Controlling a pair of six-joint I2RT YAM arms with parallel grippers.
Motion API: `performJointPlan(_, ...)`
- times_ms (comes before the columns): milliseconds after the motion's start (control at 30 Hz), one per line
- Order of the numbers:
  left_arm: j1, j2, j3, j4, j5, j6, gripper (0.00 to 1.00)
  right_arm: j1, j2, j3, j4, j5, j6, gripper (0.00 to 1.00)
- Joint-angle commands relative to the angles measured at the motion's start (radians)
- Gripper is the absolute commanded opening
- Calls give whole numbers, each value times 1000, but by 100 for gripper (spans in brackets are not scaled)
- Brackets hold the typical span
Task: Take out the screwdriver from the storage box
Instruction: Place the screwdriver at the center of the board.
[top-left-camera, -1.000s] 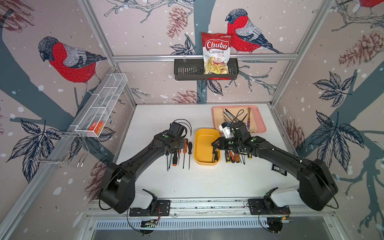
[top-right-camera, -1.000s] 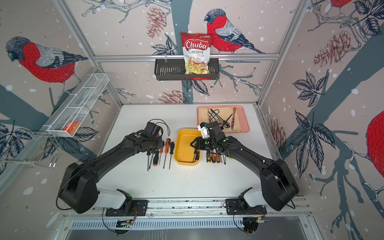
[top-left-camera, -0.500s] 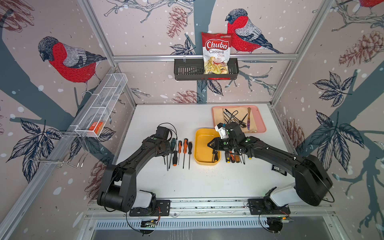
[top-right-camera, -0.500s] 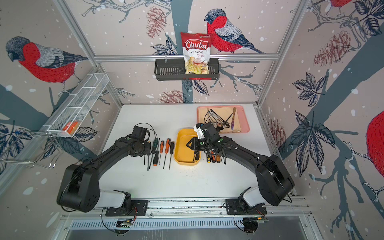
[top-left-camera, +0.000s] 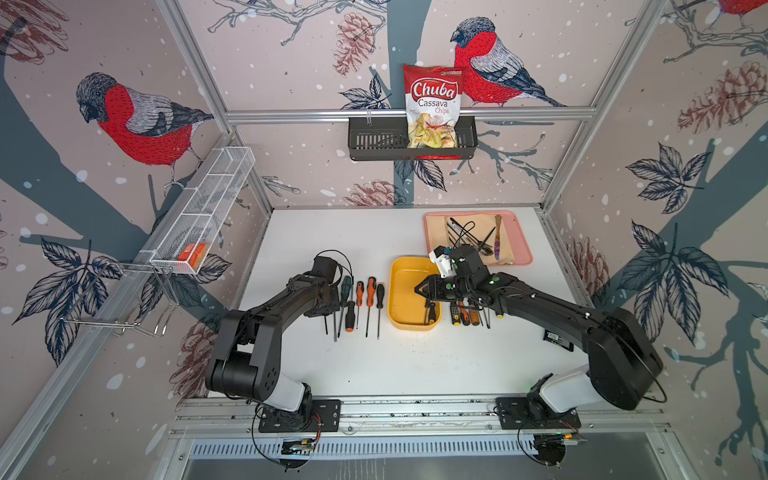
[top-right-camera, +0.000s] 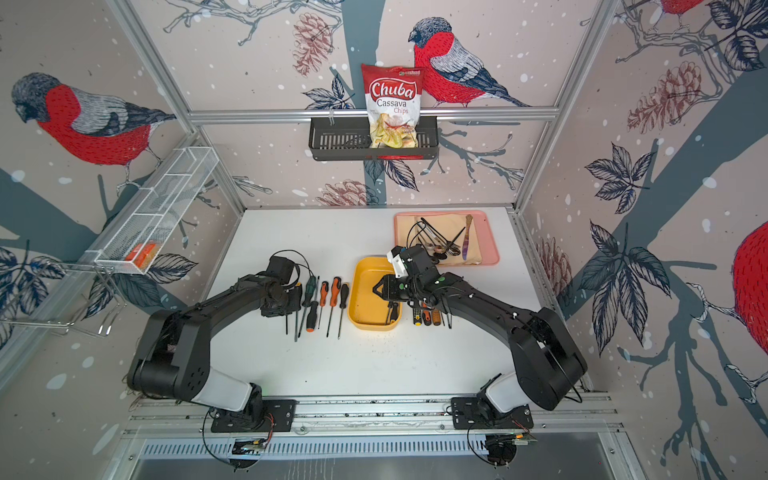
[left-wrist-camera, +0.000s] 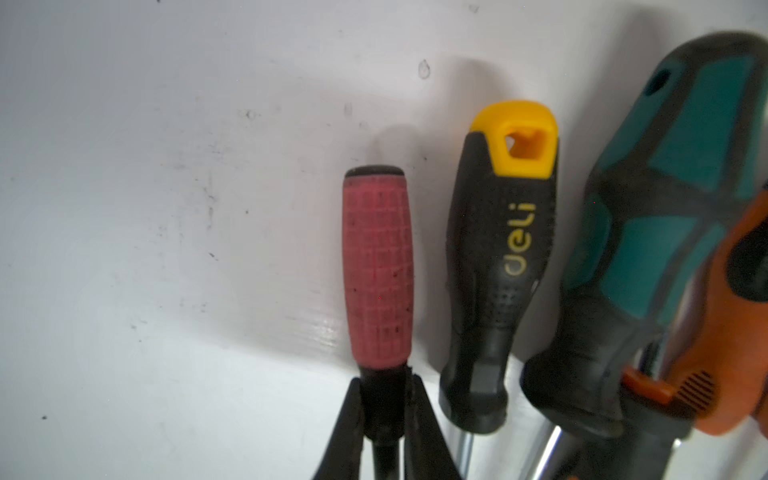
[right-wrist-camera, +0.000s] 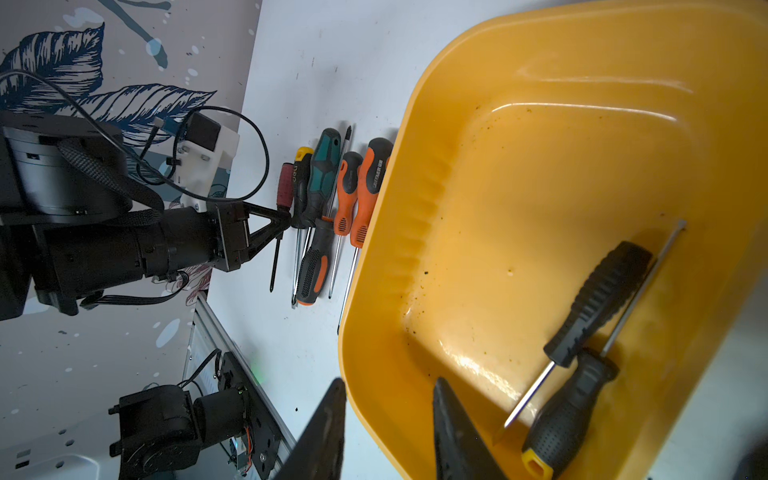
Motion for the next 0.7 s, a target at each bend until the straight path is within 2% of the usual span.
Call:
performJointPlan(0,2,7,1,11,14,14,13,3,0,4,6,10,0,36)
performJointPlan(267,2,4,-1,3,17,11,28,1,-3,1,1,14,-1,36)
performJointPlan(667,2,-60,-1,-6,51,1,29,2,-5,42,-65,71,3,37)
